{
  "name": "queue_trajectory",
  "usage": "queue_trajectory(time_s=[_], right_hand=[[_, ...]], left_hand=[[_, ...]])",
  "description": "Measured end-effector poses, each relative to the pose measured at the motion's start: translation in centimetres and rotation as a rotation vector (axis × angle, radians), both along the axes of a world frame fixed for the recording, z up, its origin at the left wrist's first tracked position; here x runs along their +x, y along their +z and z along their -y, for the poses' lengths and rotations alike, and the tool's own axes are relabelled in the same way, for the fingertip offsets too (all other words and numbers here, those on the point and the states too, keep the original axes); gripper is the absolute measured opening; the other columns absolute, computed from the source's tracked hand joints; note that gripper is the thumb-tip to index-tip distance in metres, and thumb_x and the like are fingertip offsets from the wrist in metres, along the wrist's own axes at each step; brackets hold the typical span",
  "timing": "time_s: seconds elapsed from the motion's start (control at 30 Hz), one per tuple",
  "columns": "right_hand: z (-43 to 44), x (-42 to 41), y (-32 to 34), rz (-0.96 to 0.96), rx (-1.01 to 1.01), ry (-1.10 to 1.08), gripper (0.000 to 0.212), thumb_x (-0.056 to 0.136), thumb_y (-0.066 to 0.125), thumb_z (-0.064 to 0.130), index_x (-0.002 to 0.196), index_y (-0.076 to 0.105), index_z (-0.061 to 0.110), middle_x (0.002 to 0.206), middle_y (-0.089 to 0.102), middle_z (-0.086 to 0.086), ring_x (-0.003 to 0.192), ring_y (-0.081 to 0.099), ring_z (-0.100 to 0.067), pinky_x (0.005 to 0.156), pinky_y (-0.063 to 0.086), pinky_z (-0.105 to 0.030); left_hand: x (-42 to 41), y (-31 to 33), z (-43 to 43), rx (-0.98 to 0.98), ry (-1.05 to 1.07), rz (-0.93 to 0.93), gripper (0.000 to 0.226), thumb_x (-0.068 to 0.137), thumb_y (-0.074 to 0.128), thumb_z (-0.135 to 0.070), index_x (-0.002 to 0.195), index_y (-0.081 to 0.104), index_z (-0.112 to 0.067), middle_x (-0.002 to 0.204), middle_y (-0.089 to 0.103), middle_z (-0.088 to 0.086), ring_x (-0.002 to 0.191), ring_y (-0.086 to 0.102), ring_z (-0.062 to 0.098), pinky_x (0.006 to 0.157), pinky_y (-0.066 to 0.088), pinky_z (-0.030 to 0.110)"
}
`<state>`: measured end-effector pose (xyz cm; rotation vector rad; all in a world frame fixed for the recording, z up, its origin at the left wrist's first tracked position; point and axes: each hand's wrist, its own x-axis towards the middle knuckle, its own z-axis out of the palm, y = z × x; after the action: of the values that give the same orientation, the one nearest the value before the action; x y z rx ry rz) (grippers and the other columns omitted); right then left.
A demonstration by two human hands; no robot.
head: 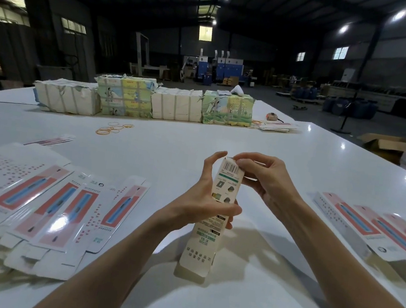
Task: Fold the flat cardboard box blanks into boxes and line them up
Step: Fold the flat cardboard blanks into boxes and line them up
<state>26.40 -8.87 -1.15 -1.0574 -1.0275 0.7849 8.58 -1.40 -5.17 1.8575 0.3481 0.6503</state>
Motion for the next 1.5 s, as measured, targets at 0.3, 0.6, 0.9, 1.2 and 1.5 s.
queue_trajectory(time_s=[0.3, 0.6, 0.9, 1.2, 1.5], right_hand=[[-0.3, 0.3, -0.9, 0.085, 0.051, 0.115, 0.02, 0.103, 0.062, 0.011, 0.113, 0.079, 0.009, 0.118, 0.077, -0.009, 0.115, 0.072, -0.026, 0.082, 0.063, -0.036], [-1.2, -0.1, -2.4, 0.267, 0.115, -0.013, 0.022, 0.099, 0.073, 0.025, 0.109, 0.069, 0.006, 0.114, 0.078, -0.003, 0.11, 0.073, -0.022, 0.077, 0.064, -0.033], [-1.3, -1.4, -3.5, 0.225, 0.06, -0.063, 0.02, 0.102, 0.067, 0.023, 0.12, 0.073, 0.016, 0.113, 0.078, 0.0, 0.106, 0.075, -0.022, 0.08, 0.063, -0.03], [-0.6, -3.4, -4.0, 0.926, 0.0, -0.194, 0.038, 0.098, 0.067, 0.05, 0.129, 0.064, 0.028, 0.127, 0.061, 0.014, 0.108, 0.067, -0.007, 0.091, 0.058, -0.033], [3.1, 0.0, -2.4, 1.108, -0.258, -0.368, 0.057, 0.089, 0.083, 0.035, 0.139, 0.06, 0.023, 0.141, 0.057, -0.005, 0.119, 0.063, -0.024, 0.091, 0.055, -0.025]], left_hand=[[0.1, -0.3, -0.2, -0.074, 0.031, 0.061, 0.101, 0.082, 0.087, -0.015, 0.144, 0.022, -0.06, 0.11, 0.064, 0.025, 0.076, 0.076, 0.039, 0.069, 0.065, 0.045], [0.1, -1.0, -0.8, -0.235, 0.01, 0.115, 0.091, 0.082, 0.088, -0.012, 0.13, 0.031, -0.065, 0.096, 0.068, 0.015, 0.079, 0.075, 0.04, 0.073, 0.064, 0.05], [1.2, -1.6, -0.3, -0.327, 0.075, 0.182, 0.08, 0.088, 0.085, -0.029, 0.132, 0.027, -0.062, 0.106, 0.073, 0.013, 0.086, 0.078, 0.042, 0.076, 0.065, 0.048], [2.0, -1.3, -0.5, -0.669, 0.17, 0.425, 0.066, 0.091, 0.055, -0.068, 0.148, 0.024, -0.057, 0.132, 0.07, 0.012, 0.11, 0.075, 0.031, 0.085, 0.064, 0.051], [2.2, -2.3, -0.9, -0.309, 0.161, 0.14, 0.051, 0.1, 0.044, -0.067, 0.147, 0.025, -0.058, 0.13, 0.061, -0.008, 0.108, 0.073, 0.016, 0.078, 0.063, 0.027]])
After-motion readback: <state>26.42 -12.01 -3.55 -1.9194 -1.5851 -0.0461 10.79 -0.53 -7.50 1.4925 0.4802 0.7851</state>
